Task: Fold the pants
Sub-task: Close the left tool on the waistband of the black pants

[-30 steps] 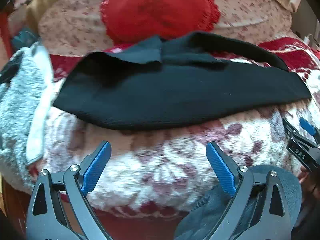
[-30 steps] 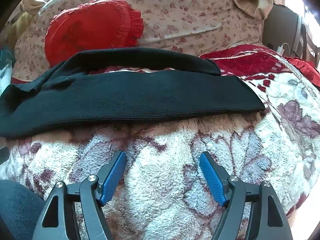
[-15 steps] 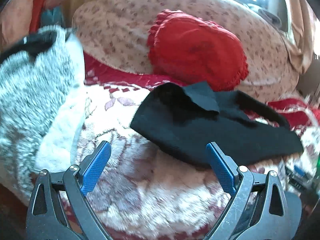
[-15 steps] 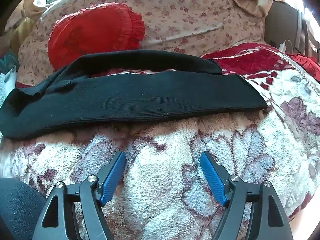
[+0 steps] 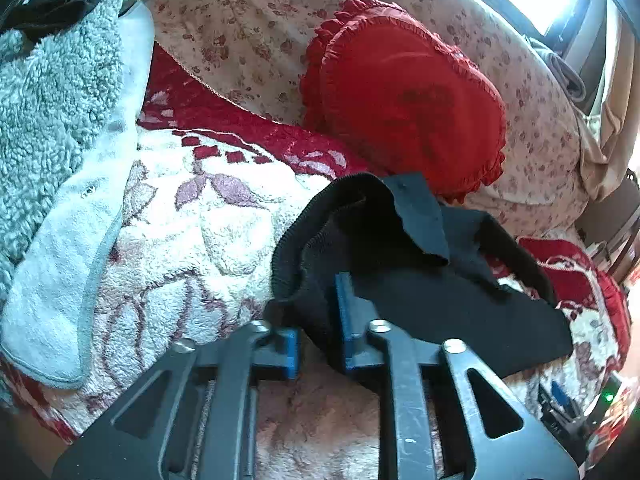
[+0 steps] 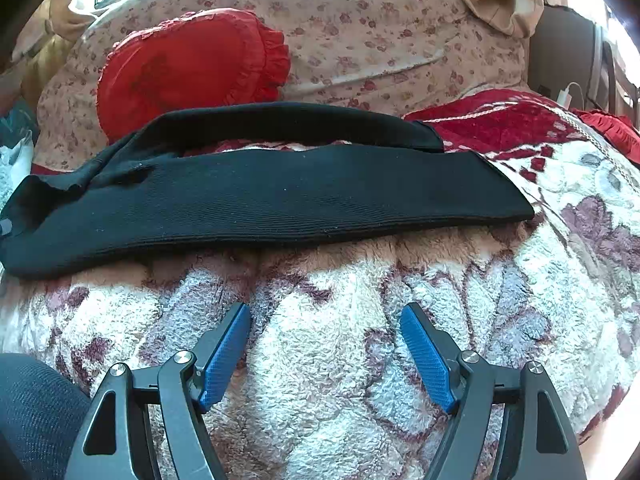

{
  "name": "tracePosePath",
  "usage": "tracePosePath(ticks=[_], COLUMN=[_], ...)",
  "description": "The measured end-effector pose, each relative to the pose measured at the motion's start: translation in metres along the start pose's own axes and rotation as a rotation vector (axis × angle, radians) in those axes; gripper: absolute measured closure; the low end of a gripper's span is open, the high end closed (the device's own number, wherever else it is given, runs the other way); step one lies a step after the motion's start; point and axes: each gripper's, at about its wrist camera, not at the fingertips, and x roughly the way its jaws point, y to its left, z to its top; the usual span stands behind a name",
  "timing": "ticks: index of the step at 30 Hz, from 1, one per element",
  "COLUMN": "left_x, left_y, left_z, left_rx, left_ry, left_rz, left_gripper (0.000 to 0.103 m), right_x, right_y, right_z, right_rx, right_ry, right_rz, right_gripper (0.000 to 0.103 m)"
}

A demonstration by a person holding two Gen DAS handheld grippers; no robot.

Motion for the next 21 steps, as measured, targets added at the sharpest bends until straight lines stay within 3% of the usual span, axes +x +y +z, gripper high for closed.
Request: tracePosePath(ticks=[4, 5, 6, 10, 14, 21], left_x=[-0.001, -0.002, -0.002, 0.001, 0.005, 0.009], left_y=[-0.008, -0.01, -0.015, -0.026, -0.03, -0.032], left_z=[-0.002, -0.001, -0.001, 0.001, 0.002, -0.002], left_rx=[0.042, 0.055, 0.072, 0.132, 0.157, 0.192], left_ry=[-0.006, -0.01, -0.014, -0.022, -0.014, -0.009], left_rz=[0.029, 0.037, 0.046, 0.073, 0.106, 0.18], left_gripper=[0.093, 0.093, 0.093, 0.093, 0.093, 0.089], right_x=[-0.003, -0.008, -0.015, -0.041, -0.032, -0.001], right_y=[-0.006, -0.014, -0.024, -0.085, -0.145, -0.165], right_z=[0.007, 0.011, 0.017, 0.035, 0.042, 0.065], right_rx=[0.008, 0.032, 0.06, 0.238, 0.447, 0.429], right_ry=[0.016, -0.007, -0.044, -0.168, -0.104, 0.029], right_rz=[0.039, 0.061, 0.076, 0.042, 0.063, 0.158], right_gripper=[0.03, 0.041, 0.045, 0.045, 0.045, 0.045])
